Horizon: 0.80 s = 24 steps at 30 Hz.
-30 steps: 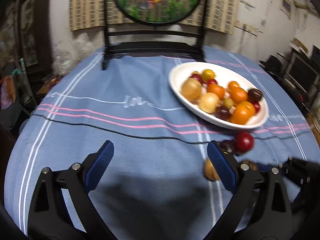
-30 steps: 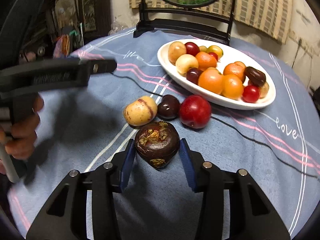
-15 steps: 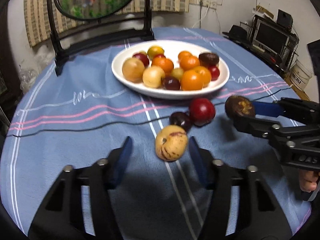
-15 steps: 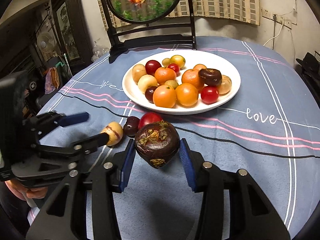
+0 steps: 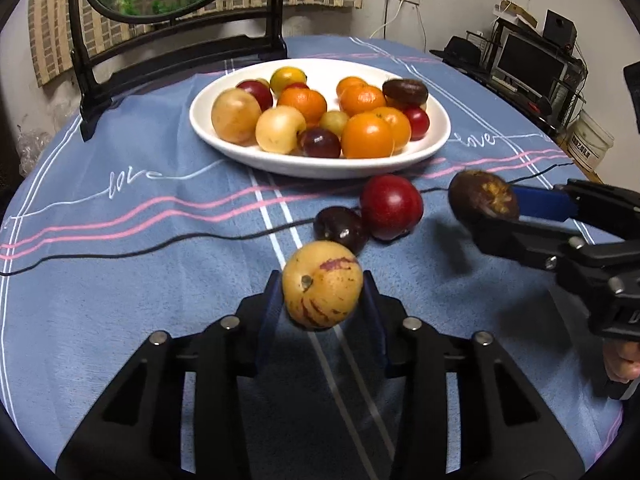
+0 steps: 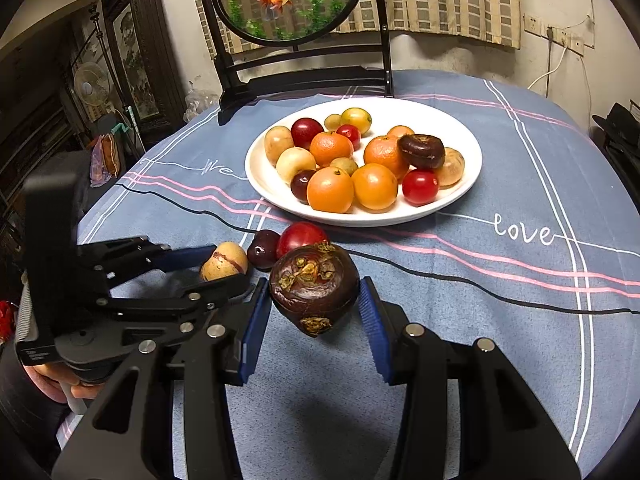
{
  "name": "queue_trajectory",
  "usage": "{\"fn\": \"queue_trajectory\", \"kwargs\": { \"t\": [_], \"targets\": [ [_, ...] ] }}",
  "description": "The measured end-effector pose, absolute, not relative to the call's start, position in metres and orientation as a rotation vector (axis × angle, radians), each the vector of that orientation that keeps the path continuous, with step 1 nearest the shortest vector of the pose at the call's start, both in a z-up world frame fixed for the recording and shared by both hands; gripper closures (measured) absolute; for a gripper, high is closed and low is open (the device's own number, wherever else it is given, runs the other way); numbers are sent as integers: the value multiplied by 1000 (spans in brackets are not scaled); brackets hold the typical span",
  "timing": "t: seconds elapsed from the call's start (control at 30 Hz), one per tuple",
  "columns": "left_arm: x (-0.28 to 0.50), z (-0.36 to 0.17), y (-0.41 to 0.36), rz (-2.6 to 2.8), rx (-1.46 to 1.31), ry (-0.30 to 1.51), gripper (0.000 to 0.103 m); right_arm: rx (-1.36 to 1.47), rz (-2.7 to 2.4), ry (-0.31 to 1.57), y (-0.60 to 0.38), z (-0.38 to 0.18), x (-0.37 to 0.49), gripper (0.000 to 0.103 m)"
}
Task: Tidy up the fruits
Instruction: 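Grasp the speckled tan pear with the left tool while the right tool grasps a mangosteen, then carry the pear and mangosteen to the white plate and release both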
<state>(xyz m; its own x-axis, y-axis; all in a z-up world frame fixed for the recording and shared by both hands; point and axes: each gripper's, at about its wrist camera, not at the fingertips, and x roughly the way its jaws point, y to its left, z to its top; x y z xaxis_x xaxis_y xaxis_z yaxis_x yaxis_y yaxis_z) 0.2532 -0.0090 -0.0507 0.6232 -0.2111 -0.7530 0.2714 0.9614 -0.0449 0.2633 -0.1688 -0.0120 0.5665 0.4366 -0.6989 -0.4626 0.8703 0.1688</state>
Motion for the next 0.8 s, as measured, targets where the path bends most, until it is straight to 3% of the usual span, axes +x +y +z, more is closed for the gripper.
{"fn": "queue_trajectory", "kwargs": {
  "t": [0.8],
  "targets": [
    [234, -35, -10, -244, 98, 783, 64, -56, 549, 826, -164, -20, 252, 57]
  ]
}}
